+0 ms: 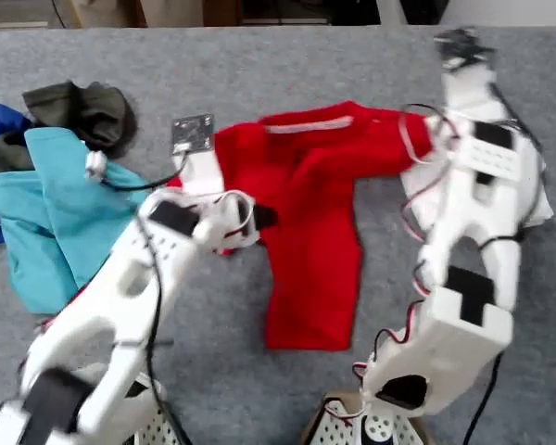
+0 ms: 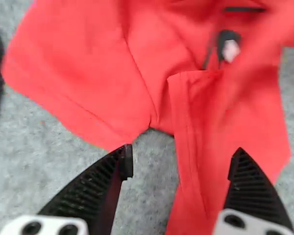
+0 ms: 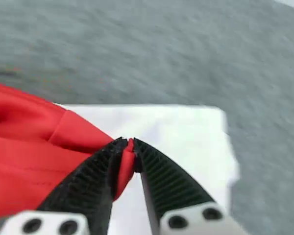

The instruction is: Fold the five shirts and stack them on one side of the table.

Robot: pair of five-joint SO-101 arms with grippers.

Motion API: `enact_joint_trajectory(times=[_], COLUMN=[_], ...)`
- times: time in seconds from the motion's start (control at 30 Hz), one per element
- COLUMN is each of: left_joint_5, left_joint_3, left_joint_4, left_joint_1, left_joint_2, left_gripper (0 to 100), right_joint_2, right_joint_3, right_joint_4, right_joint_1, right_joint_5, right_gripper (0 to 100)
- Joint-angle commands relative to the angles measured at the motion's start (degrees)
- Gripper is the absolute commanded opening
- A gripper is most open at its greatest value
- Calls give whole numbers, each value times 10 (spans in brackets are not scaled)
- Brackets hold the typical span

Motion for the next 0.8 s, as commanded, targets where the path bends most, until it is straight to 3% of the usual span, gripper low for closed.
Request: enact_joint_trajectory(times=[0.0,0.23,0.47,0.77], left_joint_5=[7,8,11,11], left_joint_3=[-89,-206,-284,-382], left_joint_4=[-9,25,27,28], left_joint_1=[10,7,18,25], left_joint_2=[78,142,240,358], left_gripper=[314,314,271,253], right_joint_2=[3,91,116,116], right_joint_3=[8,11,1,1], right_joint_4=[-58,-121,-120,-119], right_joint_1=[68,93,89,88], right_joint_5=[31,40,-11,-12], right_gripper=[2,2,2,2])
